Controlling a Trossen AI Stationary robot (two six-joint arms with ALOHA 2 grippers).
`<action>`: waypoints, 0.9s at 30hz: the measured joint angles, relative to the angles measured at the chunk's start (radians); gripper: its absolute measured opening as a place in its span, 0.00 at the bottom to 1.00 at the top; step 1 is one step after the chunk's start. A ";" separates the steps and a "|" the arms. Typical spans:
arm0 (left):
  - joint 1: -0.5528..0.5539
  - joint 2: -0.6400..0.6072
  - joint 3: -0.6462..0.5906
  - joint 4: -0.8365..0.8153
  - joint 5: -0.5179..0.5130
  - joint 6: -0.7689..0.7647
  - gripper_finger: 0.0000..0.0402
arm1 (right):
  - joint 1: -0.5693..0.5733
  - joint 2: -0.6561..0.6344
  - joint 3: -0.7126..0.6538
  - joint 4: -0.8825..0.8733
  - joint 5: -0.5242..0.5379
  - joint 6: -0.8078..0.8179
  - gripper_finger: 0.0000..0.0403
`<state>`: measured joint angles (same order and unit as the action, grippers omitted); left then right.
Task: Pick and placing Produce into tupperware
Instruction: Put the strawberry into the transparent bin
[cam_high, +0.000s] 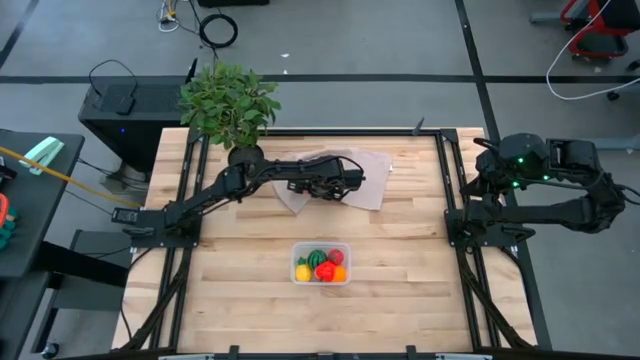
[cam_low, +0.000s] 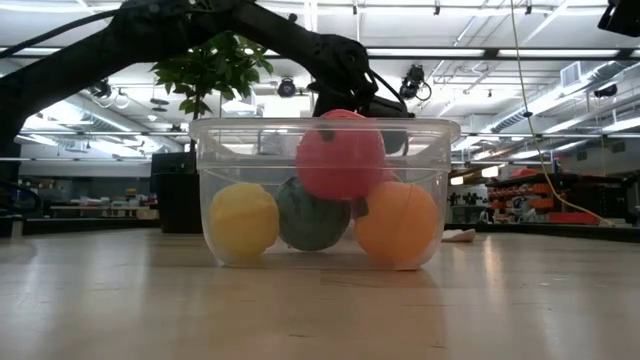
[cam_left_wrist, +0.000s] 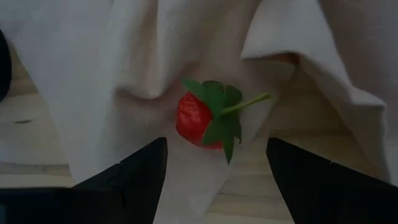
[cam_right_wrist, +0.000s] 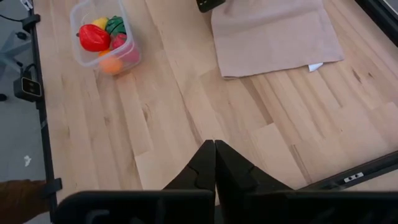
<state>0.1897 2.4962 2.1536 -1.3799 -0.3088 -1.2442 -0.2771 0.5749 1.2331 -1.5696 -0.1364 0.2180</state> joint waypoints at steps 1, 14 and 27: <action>-0.002 -0.006 0.000 0.002 0.000 0.000 0.71 | 0.000 0.000 0.000 0.000 0.000 0.000 0.02; -0.006 -0.034 0.001 0.017 -0.059 -0.014 0.71 | 0.000 0.000 0.000 0.000 0.000 0.000 0.02; 0.012 -0.035 -0.001 0.015 -0.080 -0.054 0.65 | 0.000 0.000 0.000 0.000 0.000 0.011 0.02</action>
<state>0.2012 2.4607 2.1529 -1.3653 -0.3887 -1.2979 -0.2775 0.5747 1.2331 -1.5696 -0.1364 0.2291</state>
